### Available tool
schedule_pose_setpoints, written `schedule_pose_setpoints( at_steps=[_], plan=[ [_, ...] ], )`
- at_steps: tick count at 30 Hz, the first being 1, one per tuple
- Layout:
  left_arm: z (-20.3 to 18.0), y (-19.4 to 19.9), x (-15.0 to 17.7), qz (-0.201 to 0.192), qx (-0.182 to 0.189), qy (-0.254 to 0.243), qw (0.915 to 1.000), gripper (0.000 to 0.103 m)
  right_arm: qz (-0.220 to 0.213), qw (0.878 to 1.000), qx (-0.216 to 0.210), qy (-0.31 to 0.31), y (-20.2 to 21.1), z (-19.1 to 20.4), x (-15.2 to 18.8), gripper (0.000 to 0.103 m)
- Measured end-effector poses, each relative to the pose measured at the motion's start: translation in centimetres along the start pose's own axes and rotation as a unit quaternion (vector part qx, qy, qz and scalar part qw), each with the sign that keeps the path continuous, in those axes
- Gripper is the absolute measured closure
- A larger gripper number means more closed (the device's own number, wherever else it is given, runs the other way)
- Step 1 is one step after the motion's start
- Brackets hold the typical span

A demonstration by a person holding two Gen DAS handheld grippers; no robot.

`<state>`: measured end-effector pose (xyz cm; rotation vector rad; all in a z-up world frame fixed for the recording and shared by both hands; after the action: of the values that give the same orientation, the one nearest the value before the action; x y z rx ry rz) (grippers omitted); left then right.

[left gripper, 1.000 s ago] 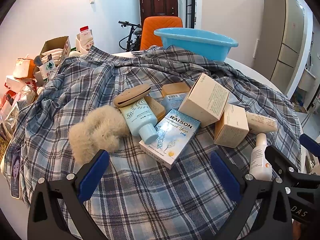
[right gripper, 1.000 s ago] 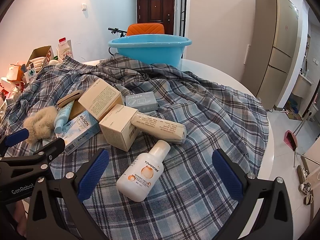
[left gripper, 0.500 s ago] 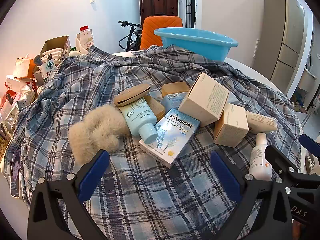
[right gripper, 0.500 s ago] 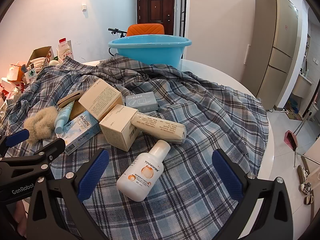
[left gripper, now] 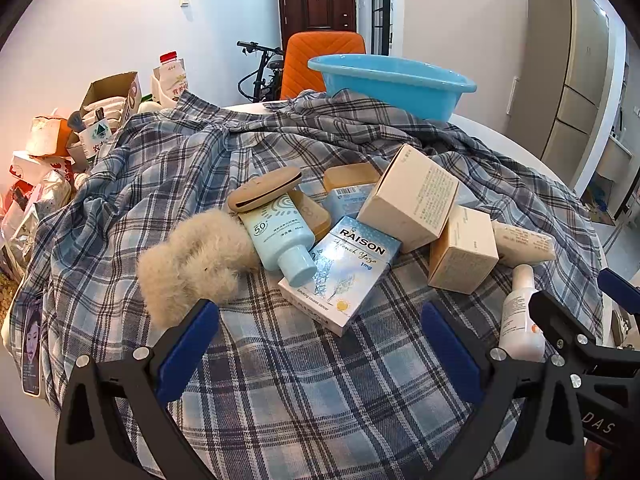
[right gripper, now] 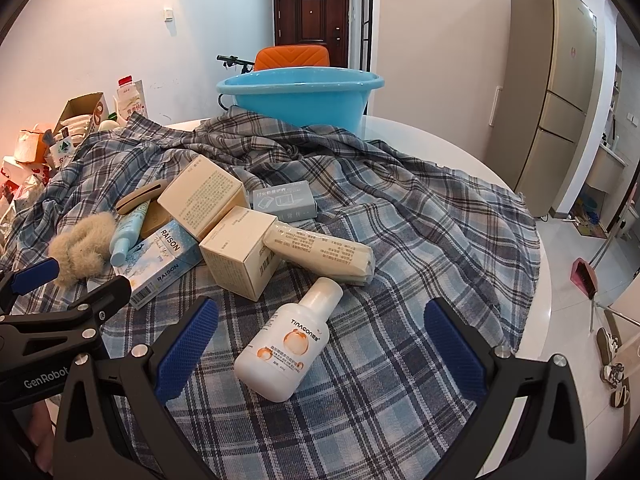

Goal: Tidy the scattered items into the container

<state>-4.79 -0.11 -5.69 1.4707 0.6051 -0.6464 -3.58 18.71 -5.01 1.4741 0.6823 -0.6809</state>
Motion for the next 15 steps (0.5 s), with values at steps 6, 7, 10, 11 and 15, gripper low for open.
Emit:
schedule_pose_setpoints(
  at_steps=[6,7,10,11,15],
  plan=[
    [-0.1,0.2,-0.1,-0.003,0.002,-0.006,1.0000,0.000,-0.001,1.000,0.003,0.000,0.0,-0.5,-0.2,0.000],
    [-0.2,0.2,-0.2,-0.003,0.002,-0.008,1.0000,0.000,0.000,1.000,0.002,-0.001,-0.1,-0.7,-0.2,0.000],
    [-0.2,-0.1,-0.8,0.000,0.000,-0.019,0.9998,0.000,0.006,1.000,-0.010,0.000,-0.3,-1.1,-0.5,0.000],
    [-0.2,-0.2,-1.1,0.002,0.003,-0.024,0.9997,0.000,0.007,1.000,-0.014,0.004,-0.4,-1.3,-0.7,0.000],
    [-0.8,-1.3,-2.3,0.020,0.034,-0.045,0.9982,0.000,0.019,0.997,-0.062,0.034,-0.9,-1.4,-1.1,0.000]
  ],
)
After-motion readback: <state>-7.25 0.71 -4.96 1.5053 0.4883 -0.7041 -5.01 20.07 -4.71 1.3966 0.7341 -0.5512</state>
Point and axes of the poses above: each gripper's, at about its wrist camera, not at the fingertips, and y roughly against the way its jaws point, z to its left, x to its underside, the point moved 8 cm from there along -y, roughly the way its jaws point, and after that the axes turned 3 degrees about -z, right-handed, at the moved point
